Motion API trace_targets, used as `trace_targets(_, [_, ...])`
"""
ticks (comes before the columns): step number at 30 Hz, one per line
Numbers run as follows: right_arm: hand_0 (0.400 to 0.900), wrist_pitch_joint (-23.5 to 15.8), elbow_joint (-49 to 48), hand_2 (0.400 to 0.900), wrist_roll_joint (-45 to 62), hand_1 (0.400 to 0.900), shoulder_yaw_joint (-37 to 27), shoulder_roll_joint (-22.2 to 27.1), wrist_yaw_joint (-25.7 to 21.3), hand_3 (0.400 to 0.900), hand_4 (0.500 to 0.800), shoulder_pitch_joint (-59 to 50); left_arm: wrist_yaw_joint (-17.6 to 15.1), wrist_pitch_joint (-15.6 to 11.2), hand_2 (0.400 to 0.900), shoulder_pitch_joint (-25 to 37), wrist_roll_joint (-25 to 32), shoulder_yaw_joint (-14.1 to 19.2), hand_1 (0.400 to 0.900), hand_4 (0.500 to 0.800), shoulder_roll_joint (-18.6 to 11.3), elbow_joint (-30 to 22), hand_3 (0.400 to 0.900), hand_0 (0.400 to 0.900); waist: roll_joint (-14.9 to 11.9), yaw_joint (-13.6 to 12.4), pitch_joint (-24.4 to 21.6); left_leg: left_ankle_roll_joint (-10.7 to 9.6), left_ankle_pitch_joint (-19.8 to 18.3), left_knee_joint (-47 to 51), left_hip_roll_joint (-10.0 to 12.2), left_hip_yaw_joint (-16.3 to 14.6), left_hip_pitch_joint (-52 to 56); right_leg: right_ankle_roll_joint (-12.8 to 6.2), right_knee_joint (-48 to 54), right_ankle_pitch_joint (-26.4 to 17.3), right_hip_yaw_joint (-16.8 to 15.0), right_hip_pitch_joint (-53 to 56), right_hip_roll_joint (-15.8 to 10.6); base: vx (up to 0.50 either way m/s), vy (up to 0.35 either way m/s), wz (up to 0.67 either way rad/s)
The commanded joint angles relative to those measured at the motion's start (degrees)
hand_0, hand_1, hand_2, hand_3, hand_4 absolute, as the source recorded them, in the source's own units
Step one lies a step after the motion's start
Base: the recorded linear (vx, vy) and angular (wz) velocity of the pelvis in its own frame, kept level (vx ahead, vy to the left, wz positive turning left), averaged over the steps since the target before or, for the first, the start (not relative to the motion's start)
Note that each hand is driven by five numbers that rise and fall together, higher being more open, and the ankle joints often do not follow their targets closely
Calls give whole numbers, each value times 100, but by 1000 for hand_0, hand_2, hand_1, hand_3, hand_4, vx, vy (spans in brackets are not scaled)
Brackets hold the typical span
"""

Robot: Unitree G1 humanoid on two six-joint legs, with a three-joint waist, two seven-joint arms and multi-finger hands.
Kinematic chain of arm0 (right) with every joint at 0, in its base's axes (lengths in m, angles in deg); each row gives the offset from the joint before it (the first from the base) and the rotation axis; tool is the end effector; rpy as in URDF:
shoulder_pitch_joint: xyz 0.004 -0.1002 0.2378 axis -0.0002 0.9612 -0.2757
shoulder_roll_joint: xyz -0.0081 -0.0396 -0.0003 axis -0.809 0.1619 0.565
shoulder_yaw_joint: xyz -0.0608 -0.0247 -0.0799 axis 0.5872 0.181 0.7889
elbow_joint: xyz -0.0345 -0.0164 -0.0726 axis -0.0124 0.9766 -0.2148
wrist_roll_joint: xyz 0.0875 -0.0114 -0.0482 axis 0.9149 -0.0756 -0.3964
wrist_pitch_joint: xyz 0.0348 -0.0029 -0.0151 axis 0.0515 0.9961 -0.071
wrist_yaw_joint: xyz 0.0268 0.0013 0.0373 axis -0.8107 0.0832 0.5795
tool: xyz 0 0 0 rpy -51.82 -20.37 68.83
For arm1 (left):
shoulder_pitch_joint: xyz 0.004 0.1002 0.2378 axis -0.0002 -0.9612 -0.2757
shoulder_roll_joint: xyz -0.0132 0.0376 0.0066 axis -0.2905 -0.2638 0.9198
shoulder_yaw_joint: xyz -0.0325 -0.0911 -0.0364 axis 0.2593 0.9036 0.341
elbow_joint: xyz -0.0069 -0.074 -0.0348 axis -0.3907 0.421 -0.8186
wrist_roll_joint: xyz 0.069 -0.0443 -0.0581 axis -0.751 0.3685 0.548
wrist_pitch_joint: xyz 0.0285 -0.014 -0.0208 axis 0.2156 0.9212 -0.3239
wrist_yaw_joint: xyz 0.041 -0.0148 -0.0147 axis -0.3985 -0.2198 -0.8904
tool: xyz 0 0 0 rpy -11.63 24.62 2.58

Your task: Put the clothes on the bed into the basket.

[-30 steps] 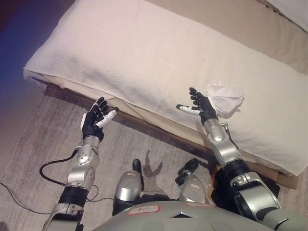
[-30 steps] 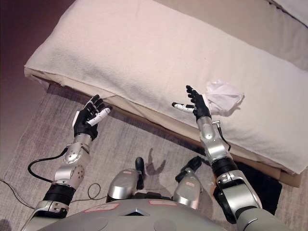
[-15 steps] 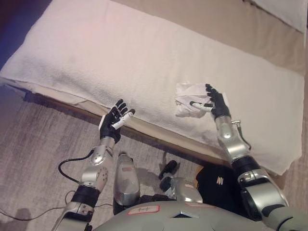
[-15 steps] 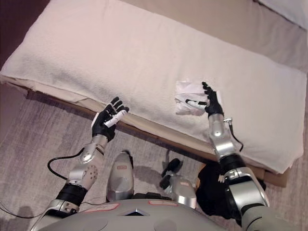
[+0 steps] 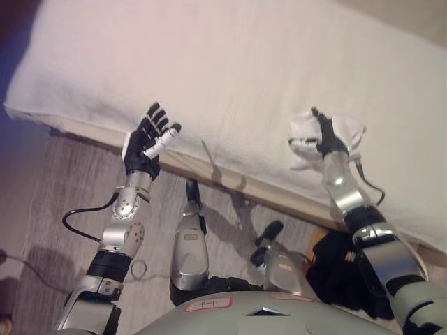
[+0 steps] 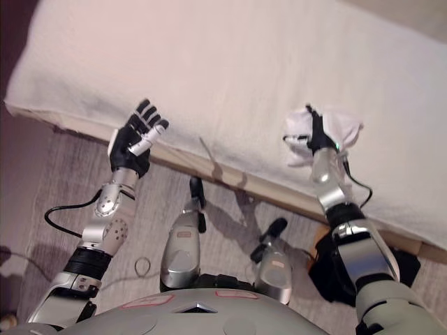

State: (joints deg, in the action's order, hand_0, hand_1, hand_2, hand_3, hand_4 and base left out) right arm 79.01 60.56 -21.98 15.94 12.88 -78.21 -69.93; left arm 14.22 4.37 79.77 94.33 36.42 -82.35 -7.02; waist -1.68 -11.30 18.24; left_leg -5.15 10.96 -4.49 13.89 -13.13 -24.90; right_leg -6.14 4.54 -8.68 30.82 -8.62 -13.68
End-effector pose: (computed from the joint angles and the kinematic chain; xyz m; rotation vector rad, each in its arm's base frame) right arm 0.2981 -0.2215 0.0483 -0.8906 0.1670 -0.1867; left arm 0.2221 0.2004 0.0417 -0.2372 0.0013 0.0344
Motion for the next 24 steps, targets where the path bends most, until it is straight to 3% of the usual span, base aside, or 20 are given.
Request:
trace_targets(1, [900, -16, 205, 900, -236, 900, 114, 821, -419, 900, 800, -1108, 16, -439, 900, 323, -49, -319, 900, 800, 132, -742, 900, 900, -24, -47, 286, -388, -281, -456, 144, 383, -467, -350, -600, 310, 37, 75, -241, 0, 31, -2])
trace_targets(14, [900, 184, 2904, 900, 327, 900, 956, 1226, -182, 900, 800, -3008, -113, -389, 900, 1034, 157, -840, 900, 800, 121, -766, 900, 900, -59, -113, 783, -329, -366, -720, 73, 562, -1224, -353, -866, 283, 101, -610, -173, -5, -12, 3])
trace_targets(24, [900, 231, 3712, 900, 556, 900, 1234, 1276, 387, 900, 800, -3457, -40, -314, 900, 1336, 160, -937, 900, 800, 78, -672, 900, 900, -100, -185, 837, -300, -390, -767, -47, 702, -1449, -381, -747, 228, 254, -605, -99, 25, -28, 9])
